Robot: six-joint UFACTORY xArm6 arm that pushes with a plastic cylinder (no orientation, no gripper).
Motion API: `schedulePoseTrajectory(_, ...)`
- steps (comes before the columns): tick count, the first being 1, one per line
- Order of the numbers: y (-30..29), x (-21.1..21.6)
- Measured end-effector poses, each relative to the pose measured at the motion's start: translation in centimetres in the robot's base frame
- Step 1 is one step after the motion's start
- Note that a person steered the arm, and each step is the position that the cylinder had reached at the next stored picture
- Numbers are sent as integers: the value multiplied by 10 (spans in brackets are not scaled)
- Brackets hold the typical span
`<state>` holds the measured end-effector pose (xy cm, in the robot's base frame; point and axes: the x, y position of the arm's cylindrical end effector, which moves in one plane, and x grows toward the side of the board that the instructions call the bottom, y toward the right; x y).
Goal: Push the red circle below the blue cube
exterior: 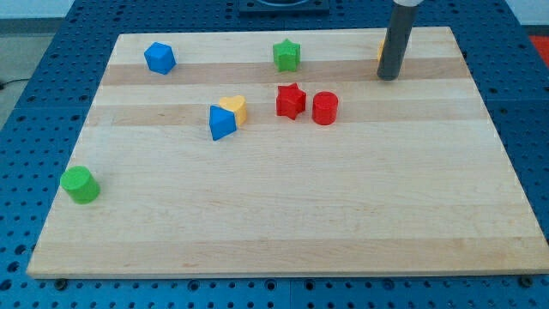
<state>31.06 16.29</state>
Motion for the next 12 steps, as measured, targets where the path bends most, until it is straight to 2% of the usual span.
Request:
schedulePoseTrajectory(1,0,0)
schedulePoseTrajectory(3,-57,6)
schedulePoseTrajectory(6,-78,85)
schedulePoseTrajectory(7,-45,82)
schedulePoseTrajectory(9,-72,49)
schedulePoseTrajectory(12,-127,103)
